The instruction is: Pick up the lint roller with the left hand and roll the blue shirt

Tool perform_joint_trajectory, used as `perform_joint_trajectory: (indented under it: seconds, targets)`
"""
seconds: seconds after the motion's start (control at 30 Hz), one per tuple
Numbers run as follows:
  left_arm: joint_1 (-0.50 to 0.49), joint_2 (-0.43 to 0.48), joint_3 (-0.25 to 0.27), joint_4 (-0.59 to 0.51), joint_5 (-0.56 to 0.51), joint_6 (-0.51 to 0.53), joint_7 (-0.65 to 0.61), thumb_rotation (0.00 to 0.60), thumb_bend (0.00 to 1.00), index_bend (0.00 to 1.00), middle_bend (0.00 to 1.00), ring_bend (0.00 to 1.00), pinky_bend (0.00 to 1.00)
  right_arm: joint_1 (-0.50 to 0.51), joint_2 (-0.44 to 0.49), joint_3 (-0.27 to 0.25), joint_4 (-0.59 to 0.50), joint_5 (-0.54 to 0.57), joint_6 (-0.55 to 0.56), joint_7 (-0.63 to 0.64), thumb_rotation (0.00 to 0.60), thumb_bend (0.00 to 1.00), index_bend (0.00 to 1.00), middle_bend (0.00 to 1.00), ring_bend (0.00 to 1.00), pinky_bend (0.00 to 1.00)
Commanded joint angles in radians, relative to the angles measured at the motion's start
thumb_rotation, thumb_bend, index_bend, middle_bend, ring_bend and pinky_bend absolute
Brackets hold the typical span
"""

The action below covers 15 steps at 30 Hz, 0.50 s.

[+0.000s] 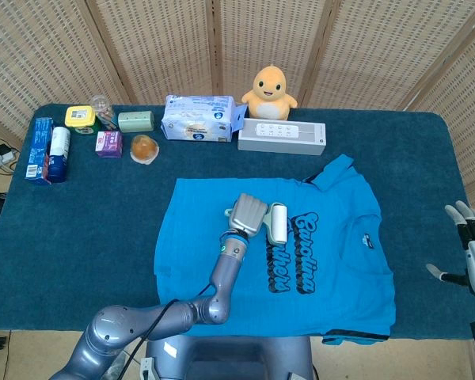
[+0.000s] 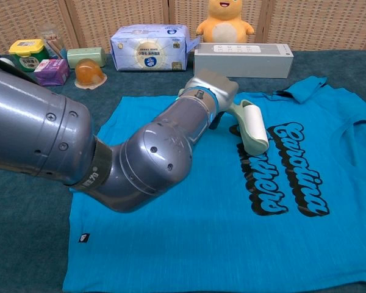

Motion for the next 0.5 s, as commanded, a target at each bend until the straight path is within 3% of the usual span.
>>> perform_joint_trajectory:
  seconds: [0.03, 0.5]
  targets:
    - [-0.008, -0.017, -0.002, 0.024, 0.010, -0.003, -0.008, 0.600, 0.70, 0.86, 1.00, 0.80, 0.99, 0.000, 0.000, 0.000, 0.000, 0.001, 0.000, 0.000, 0.600, 0.00, 0.06, 0.00, 0.00, 0.00]
    - [-0.008, -0.026, 0.009, 0.045, 0.068, 0.001, -0.070, 0.600, 0.70, 0.86, 1.00, 0.80, 0.99, 0.000, 0.002, 0.001, 0.001, 0.002, -0.002, 0.007, 0.600, 0.00, 0.06, 0.00, 0.00, 0.00]
